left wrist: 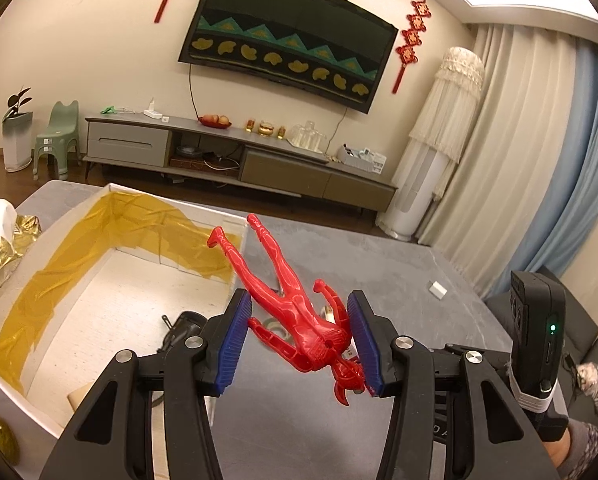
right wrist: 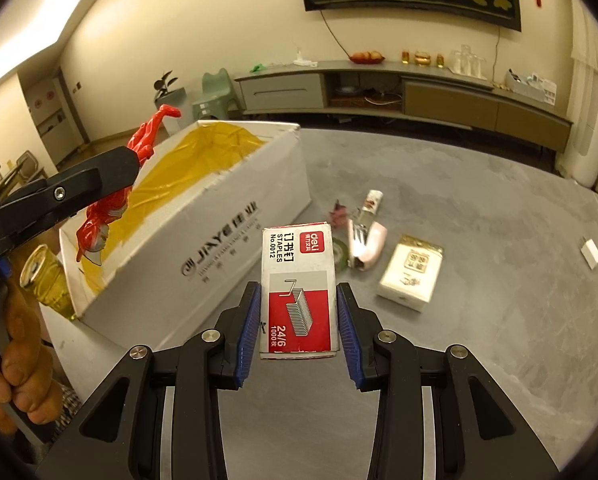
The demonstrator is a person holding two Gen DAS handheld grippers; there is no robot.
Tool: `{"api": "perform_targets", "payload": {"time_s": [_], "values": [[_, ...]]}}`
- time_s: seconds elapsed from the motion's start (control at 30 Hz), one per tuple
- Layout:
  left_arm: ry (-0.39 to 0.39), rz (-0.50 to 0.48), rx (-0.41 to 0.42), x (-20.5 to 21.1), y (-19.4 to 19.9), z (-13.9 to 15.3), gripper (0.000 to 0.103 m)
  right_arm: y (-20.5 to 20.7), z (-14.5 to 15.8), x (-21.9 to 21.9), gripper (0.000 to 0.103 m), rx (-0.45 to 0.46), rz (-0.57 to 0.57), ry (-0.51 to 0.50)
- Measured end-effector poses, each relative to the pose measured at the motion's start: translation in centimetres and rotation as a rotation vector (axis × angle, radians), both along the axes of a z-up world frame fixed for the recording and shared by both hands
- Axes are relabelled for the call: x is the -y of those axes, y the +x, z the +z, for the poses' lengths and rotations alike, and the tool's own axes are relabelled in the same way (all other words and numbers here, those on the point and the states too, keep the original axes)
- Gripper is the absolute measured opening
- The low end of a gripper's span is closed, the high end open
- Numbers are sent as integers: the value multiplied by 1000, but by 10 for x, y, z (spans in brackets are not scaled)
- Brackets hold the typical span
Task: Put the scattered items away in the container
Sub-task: 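Carry staples box in right tool while left tool carries red figure to box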
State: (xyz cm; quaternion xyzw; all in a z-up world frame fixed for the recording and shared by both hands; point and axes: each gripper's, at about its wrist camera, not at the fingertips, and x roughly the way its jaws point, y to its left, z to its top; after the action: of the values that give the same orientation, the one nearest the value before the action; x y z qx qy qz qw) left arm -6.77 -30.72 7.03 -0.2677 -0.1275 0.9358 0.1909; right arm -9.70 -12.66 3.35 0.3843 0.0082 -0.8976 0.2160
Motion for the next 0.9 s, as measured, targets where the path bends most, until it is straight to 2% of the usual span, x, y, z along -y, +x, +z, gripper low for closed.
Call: {"api": "perform_targets", "payload": {"time_s": [0.63, 0.9], "values": [[120, 98, -9, 63, -4, 16, 51, 0, 48, 64, 39, -65, 55, 22], [212, 167, -4, 110, -5, 18, 51, -9, 56, 96, 39, -68, 87, 32]]}}
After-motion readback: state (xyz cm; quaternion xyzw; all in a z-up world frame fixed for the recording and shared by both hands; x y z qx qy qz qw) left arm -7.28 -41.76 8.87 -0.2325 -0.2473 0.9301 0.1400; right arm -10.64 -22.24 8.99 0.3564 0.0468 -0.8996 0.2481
